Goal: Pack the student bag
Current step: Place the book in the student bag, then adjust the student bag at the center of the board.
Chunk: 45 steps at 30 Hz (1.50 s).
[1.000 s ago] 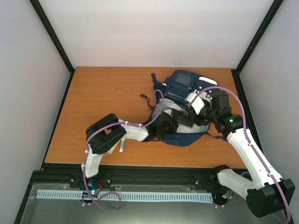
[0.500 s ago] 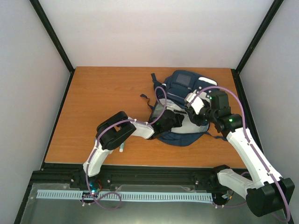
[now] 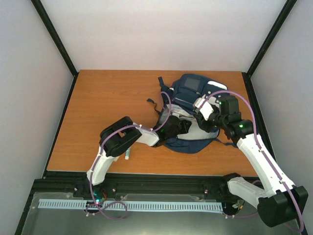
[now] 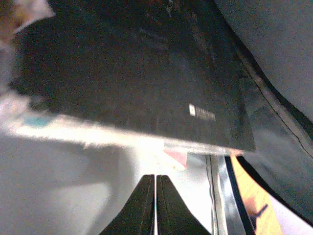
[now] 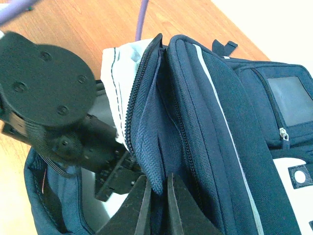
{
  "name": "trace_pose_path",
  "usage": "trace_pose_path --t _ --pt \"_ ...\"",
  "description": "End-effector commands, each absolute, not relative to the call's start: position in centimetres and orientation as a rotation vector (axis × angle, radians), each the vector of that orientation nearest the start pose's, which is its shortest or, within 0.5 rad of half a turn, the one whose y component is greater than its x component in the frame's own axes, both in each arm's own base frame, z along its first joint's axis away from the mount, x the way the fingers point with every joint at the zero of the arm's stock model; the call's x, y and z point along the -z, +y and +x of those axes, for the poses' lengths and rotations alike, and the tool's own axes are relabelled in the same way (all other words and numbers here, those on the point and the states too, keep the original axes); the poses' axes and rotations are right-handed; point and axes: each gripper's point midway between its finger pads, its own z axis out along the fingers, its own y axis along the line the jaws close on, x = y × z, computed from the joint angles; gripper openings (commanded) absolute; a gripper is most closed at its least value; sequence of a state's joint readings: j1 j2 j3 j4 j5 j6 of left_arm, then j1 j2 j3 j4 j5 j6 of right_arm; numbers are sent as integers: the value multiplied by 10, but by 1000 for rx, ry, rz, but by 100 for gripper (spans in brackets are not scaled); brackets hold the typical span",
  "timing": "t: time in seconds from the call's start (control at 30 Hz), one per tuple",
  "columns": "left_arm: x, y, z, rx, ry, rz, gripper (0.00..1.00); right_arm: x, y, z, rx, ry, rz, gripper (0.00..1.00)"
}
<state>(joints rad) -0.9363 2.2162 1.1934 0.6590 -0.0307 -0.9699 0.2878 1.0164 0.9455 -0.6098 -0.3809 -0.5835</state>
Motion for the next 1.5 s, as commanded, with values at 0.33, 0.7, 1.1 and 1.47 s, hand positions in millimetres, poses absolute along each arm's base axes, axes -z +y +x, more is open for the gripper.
trace_pose_path --t 0.33,0.7,1.1,1.47 --pt "-118 -391 293 1187 2193 -53 12 -221 150 284 -220 1877 -1159 3" --pt "-112 -283 275 814 2273 -111 21 -170 148 265 -262 1974 -1306 3" --pt "-107 -253 325 873 2357 -212 48 -110 148 227 -419 2094 -1488 39" --pt "-80 -295 368 993 2420 -185 47 -166 120 260 -383 2166 -1187 63"
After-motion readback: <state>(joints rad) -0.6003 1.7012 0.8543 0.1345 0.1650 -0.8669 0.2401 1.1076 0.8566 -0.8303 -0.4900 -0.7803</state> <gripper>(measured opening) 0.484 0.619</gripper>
